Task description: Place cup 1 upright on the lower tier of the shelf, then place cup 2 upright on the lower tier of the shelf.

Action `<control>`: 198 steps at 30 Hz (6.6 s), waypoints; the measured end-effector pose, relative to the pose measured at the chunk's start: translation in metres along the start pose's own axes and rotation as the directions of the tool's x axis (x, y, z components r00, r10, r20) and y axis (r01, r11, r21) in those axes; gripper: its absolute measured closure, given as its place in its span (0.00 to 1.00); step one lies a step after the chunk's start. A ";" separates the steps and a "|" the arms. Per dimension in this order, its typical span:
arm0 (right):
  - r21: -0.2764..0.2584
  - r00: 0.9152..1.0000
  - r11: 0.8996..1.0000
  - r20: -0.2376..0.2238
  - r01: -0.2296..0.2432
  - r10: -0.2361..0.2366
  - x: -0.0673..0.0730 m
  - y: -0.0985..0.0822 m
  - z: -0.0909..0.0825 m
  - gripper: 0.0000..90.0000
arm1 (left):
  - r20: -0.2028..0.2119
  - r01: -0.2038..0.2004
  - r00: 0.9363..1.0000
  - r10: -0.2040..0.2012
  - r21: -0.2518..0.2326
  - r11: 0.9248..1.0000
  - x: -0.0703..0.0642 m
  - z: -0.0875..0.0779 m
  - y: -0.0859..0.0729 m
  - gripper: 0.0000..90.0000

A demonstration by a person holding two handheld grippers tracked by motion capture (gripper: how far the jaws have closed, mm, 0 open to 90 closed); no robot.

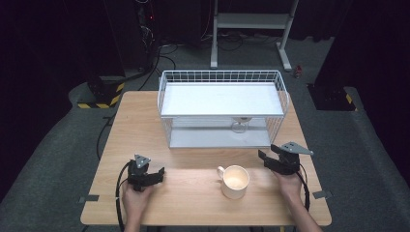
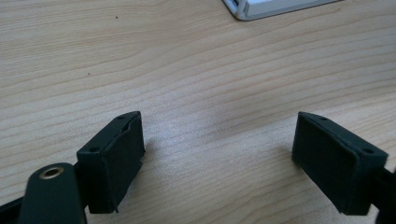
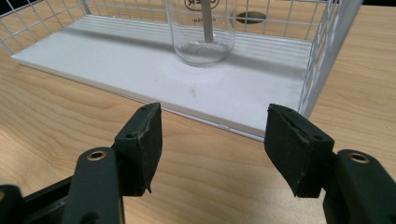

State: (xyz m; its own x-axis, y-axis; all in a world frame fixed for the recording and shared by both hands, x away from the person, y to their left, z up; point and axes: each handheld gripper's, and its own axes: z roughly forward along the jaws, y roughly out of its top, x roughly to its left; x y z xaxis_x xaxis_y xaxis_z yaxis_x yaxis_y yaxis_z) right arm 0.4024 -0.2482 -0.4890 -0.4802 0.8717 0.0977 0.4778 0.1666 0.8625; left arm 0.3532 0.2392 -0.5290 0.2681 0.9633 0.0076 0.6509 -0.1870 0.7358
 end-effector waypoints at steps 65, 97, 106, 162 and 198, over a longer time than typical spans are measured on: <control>0.242 0.993 0.967 0.064 0.080 -0.099 -0.009 -0.055 -0.028 0.29 | 0.043 -0.008 0.999 0.007 0.022 1.000 -0.018 -0.010 -0.002 0.16; 0.244 0.993 0.967 0.066 0.074 -0.093 -0.009 -0.055 -0.028 0.28 | 0.216 -0.102 0.970 0.114 -0.065 0.993 -0.071 -0.031 0.001 0.15; 0.242 0.993 0.967 0.065 0.080 -0.099 -0.009 -0.055 -0.028 0.28 | 0.261 -0.156 0.951 0.169 -0.068 0.985 -0.093 -0.031 0.002 0.13; 0.243 0.993 0.967 0.067 0.075 -0.094 -0.009 -0.055 -0.028 0.28 | 0.414 -0.266 0.863 0.290 -0.115 0.957 -0.172 -0.032 0.013 0.06; 0.243 0.993 0.967 0.067 0.074 -0.093 -0.009 -0.055 -0.028 0.28 | 0.444 -0.329 0.827 0.346 -0.118 0.937 -0.218 -0.012 0.037 0.05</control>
State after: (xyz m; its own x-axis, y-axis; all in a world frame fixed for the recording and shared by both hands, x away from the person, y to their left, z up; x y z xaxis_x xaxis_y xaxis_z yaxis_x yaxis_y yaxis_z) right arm 0.3596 -0.2778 -0.5233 -0.4721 0.8814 -0.0167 0.6055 0.3379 0.7205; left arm 0.3102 0.0244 -0.4952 0.7621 0.6462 -0.0392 0.4378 -0.4699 0.7665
